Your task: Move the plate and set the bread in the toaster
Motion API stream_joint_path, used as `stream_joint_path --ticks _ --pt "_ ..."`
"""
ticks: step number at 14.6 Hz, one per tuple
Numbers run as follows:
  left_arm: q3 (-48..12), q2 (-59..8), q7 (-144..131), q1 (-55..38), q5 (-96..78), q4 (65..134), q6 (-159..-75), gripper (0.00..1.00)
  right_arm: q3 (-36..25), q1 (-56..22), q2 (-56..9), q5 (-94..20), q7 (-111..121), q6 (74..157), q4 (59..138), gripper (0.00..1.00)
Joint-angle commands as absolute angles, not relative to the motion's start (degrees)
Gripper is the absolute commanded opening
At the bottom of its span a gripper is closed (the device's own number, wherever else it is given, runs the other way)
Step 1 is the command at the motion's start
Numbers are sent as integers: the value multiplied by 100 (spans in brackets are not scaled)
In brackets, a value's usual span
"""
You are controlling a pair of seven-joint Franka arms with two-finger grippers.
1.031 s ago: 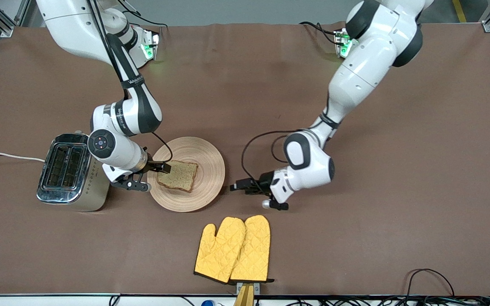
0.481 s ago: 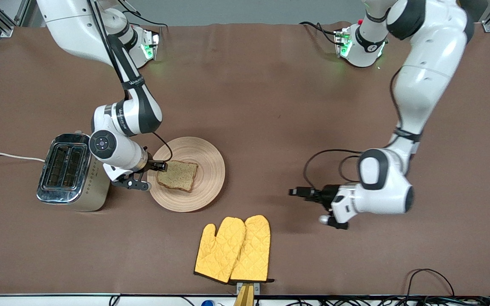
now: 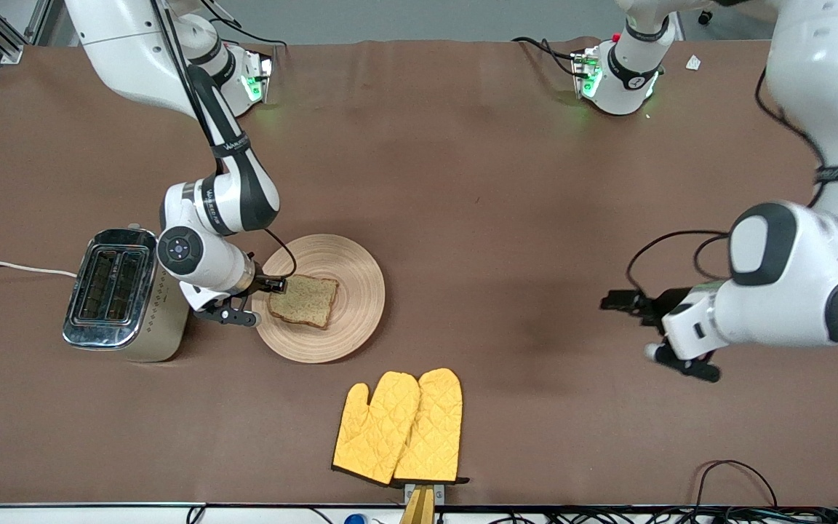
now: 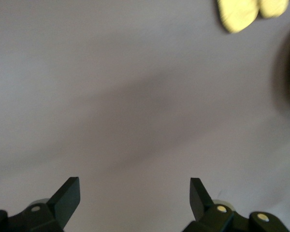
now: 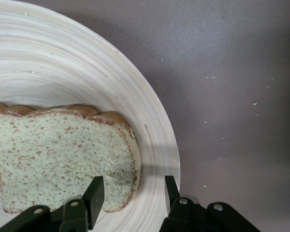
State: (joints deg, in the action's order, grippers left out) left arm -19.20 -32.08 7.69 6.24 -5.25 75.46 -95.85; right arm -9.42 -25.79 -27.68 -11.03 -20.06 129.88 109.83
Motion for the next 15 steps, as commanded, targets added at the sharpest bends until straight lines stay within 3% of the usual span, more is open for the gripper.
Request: stream_joint_path --ticks 1,5,9,15 --pt "-1907 -2086 299 615 148 7893 -8740 100 -967 -2672 -2786 -1274 -2057 13078 11039 58" --pt "-1898 -1092 98 765 456 7988 -8385 100 -967 -2681 -2874 -1274 -2057 13148 11039 57" --pt "-1969 -432 -308 782 624 8962 -9157 100 -975 -2672 -2909 -1274 -2057 13157 11039 57" --pt "-1916 -448 -246 765 554 8623 -8982 100 -967 -2663 -2927 -1274 -2057 13175 11039 49"
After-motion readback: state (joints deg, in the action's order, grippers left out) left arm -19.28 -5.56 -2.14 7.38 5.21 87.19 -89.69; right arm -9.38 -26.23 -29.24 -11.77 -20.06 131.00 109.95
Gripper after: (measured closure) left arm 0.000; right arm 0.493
